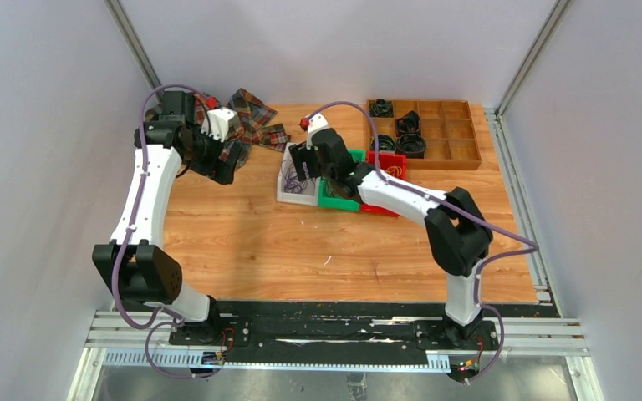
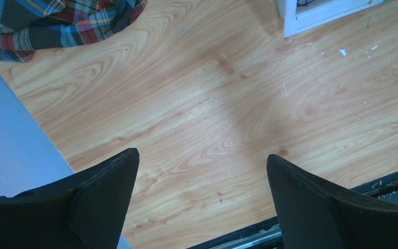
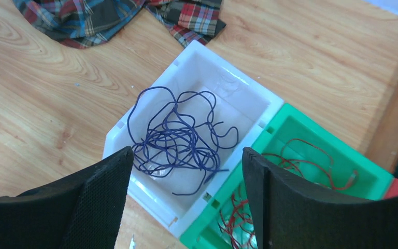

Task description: Untangle the cables

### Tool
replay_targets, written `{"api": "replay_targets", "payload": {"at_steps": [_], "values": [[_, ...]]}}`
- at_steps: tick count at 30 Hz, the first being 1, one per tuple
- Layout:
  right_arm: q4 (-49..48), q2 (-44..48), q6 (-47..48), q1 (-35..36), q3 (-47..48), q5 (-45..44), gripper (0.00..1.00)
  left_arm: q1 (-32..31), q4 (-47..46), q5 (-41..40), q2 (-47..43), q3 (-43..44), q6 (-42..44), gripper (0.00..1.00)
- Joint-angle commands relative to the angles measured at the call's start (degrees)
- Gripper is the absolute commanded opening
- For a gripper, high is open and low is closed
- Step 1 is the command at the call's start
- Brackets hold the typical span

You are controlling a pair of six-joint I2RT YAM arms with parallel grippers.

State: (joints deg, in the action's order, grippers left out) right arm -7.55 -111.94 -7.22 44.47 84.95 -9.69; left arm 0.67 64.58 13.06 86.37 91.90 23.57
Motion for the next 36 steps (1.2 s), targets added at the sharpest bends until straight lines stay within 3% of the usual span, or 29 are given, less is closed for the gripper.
{"api": "replay_targets", "payload": {"at_steps": [1, 10, 15, 19, 23, 26, 33, 36], "values": [[-0.75, 8.48, 1.1, -0.31, -4.55, -2.42, 0.77, 0.47, -2.93, -2.54, -3.22, -1.49, -1.25, 0.98], [-4.36, 30.58, 1.21, -4.72, -29.04, -17.59, 0.79, 2.06, -16.84, -7.78, -8.08, -13.08, -2.91, 0.98], [-7.03, 42.19, 0.29, -10.77, -43.32, -42.19, 0.82, 6.94, -35.32, -0.74, -15.27, -26.24, -6.55, 0.98], [-7.25, 45.76, 0.28, -17.33, -50.21, -48.45, 0.84, 9.29, -54.04, 4.32, -23.28, -38.84, -12.56, 0.98], [-6.42, 49.21, -5.12, -25.17, -55.19, -47.77, 0.84, 9.31, -74.6, 5.57, -26.57, -54.63, -15.69, 0.98], [-14.21, 52.45, -5.85, -30.66, -61.59, -44.85, 0.84, 9.3, -85.18, 6.88, -24.66, -63.02, -16.07, 0.98], [-25.44, 46.46, -3.01, -37.82, -67.64, -40.21, 0.85, 9.34, -99.03, 10.77, -16.13, -69.17, -21.06, 0.98], [-31.48, 43.21, -2.27, -39.27, -69.15, -35.98, 0.85, 9.27, -110.11, 11.47, -13.45, -73.62, -23.96, 0.98]]}}
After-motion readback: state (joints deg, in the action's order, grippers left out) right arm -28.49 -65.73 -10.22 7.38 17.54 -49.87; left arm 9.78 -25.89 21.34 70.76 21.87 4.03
